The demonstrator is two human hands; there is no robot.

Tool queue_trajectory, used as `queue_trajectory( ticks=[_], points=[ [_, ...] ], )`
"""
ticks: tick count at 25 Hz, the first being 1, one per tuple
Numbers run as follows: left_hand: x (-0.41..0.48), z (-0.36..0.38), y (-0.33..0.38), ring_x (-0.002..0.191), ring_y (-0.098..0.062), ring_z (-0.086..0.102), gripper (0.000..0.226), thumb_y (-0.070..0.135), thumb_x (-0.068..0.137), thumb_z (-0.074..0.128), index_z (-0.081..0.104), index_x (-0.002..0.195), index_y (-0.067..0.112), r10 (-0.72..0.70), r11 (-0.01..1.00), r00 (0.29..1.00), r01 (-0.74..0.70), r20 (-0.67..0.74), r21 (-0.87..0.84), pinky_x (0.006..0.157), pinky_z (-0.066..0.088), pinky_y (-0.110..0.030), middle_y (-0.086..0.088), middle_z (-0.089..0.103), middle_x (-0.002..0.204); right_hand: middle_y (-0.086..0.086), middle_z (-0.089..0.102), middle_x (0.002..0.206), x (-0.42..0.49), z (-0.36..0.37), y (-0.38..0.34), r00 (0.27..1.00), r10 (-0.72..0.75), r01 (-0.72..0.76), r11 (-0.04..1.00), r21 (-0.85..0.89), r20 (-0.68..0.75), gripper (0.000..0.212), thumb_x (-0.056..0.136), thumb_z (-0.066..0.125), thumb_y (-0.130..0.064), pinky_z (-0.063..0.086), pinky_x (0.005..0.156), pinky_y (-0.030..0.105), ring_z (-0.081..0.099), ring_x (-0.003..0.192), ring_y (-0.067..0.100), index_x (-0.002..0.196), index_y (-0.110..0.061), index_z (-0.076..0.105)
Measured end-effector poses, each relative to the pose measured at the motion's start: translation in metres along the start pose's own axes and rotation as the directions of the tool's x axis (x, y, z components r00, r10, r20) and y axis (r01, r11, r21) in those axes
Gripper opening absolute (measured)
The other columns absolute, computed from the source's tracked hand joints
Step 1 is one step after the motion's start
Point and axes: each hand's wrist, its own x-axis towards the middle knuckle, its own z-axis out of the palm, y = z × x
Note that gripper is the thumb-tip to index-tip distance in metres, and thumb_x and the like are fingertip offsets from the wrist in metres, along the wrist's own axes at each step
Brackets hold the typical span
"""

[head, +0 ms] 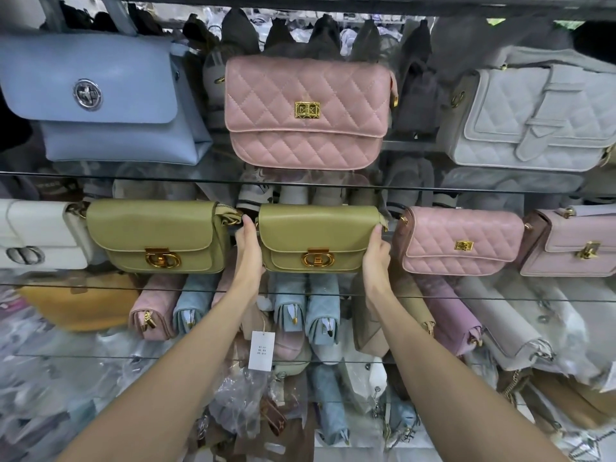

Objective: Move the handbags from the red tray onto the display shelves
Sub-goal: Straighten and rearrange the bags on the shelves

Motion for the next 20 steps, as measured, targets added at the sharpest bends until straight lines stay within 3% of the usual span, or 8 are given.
queue_trajectory(
  ticks=[3,7,13,18,20],
  points=[
    [-0.002,-0.005,0.000,0.122,-0.017,0.058,0.043,0.072,0.097,0.029,0.037,0.127,0.042,0.021,1.000,1.000,-0.021,0.003,-0.023,0.103,0.048,-0.046,0.009,0.059,0.129,0.013,0.036,0.157,-0.009,0.002,0.001,1.000,0.013,-0.012,1.000,-0.029,0.010,0.072,0.102,0.024,-0.067,0.029,0.113,0.044,0.040,0.140,0.030,0.151,-0.016,0.038],
    [-0.003,-0.012,-0.002,0.131,-0.017,0.052,0.069,0.090,0.074,0.034,0.035,0.128,0.046,0.025,1.000,0.999,-0.025,0.034,-0.002,0.115,0.037,-0.051,0.011,0.055,0.137,0.011,0.036,0.157,-0.015,-0.001,0.001,1.000,0.004,-0.004,1.000,-0.014,0.031,0.070,0.102,0.027,-0.066,0.030,0.113,0.042,0.042,0.134,0.026,0.150,-0.016,0.038],
    [-0.006,-0.010,-0.002,0.136,-0.014,0.045,0.095,0.095,0.062,0.032,0.034,0.142,0.044,0.025,0.999,0.998,-0.026,0.049,0.022,0.120,0.029,-0.050,0.013,0.049,0.145,0.010,0.036,0.158,-0.017,-0.006,-0.004,0.995,0.029,-0.024,0.998,-0.052,0.097,0.070,0.104,0.026,-0.063,0.029,0.110,0.037,0.038,0.141,0.026,0.155,-0.014,0.032],
    [-0.013,-0.017,0.000,0.139,-0.015,0.044,0.098,0.093,0.066,0.033,0.032,0.148,0.040,0.013,0.999,0.997,-0.016,0.070,0.043,0.120,0.029,-0.051,0.012,0.047,0.150,0.006,0.030,0.165,-0.019,-0.009,-0.009,0.979,0.054,-0.041,0.997,-0.069,0.195,0.069,0.107,0.020,-0.057,0.022,0.120,0.038,0.029,0.151,0.024,0.162,-0.015,0.019],
    [-0.020,-0.016,0.000,0.141,-0.020,0.042,0.088,0.088,0.080,0.029,0.027,0.151,0.038,0.015,0.993,0.997,-0.024,0.073,0.120,0.120,0.029,-0.051,0.008,0.044,0.153,0.008,0.033,0.163,-0.023,-0.008,-0.010,0.978,0.076,-0.060,0.995,-0.085,0.194,0.067,0.108,0.020,-0.056,0.023,0.120,0.039,0.032,0.149,0.026,0.161,-0.015,0.021]
  ],
)
